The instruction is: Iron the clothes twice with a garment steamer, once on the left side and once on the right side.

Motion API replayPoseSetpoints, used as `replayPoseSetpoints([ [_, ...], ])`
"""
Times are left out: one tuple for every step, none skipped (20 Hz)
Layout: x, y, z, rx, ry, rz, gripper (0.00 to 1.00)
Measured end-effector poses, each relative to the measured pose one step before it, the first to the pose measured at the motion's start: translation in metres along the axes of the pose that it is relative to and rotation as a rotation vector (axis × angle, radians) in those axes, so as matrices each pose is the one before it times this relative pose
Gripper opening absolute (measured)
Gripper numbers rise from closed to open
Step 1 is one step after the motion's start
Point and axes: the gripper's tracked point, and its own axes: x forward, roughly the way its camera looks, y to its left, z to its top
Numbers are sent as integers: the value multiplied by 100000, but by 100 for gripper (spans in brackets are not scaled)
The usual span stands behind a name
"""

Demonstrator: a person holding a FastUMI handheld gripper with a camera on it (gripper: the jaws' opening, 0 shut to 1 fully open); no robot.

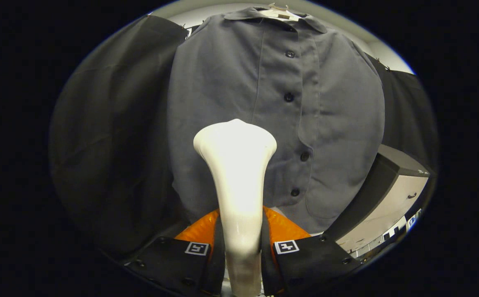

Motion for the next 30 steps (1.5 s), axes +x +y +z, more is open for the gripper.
replayPoseSetpoints([
  [220, 199, -1048, -57, 1855, 60, 44],
  [19, 28, -743, -133, 1521, 125, 44],
  [107, 11, -705, -249, 1306, 169, 44],
  [42, 78, -605, -199, 1316, 103, 44],
  [57, 40, -368, 87, 1214, 145, 44],
  [-250, 76, -84, 681, 539, 229, 44],
  [-202, 100, 265, 767, -408, 377, 44],
  [-120, 24, 270, 281, -548, 321, 44],
  [-276, -41, 444, -201, -708, 119, 44],
  [-441, -157, 572, -43, -1252, -19, 44],
  [-575, -70, 957, 1257, -3279, -183, 44],
  [-692, -232, 1162, 1288, -3773, -138, 44],
  [-747, -312, 1311, 1179, -3388, -283, 44],
  [-582, -283, 1373, 1138, -2914, -13, 44],
  [-469, -305, 1230, 728, -1949, 69, 44],
  [-524, -360, 1141, 517, -2082, -240, 44],
  [-585, -483, 1044, 32, -2028, -409, 44],
  [-699, -404, 1146, 58, -2621, -477, 44],
  [-436, -420, 1111, 39, -2353, -352, 44],
  [-741, -418, 1136, -62, -2161, 120, 44],
  [-633, -341, 1226, -33, -2268, 341, 44],
  [-770, -489, 1222, -111, -2290, 143, 44],
  [-604, -575, 1162, -84, -2184, -167, 43],
  [-527, -364, 1518, 412, -1939, -354, 44],
  [-345, -655, 823, 82, -1152, -652, 44],
  [-485, -494, 798, -159, -1481, -587, 43],
  [-565, -486, 910, -133, -1720, -763, 43],
  [-466, -474, 1004, -280, -1610, -896, 43],
  [-508, -663, 759, 67, -1386, -964, 43],
  [-762, -743, 524, 126, -893, -1052, 43],
])
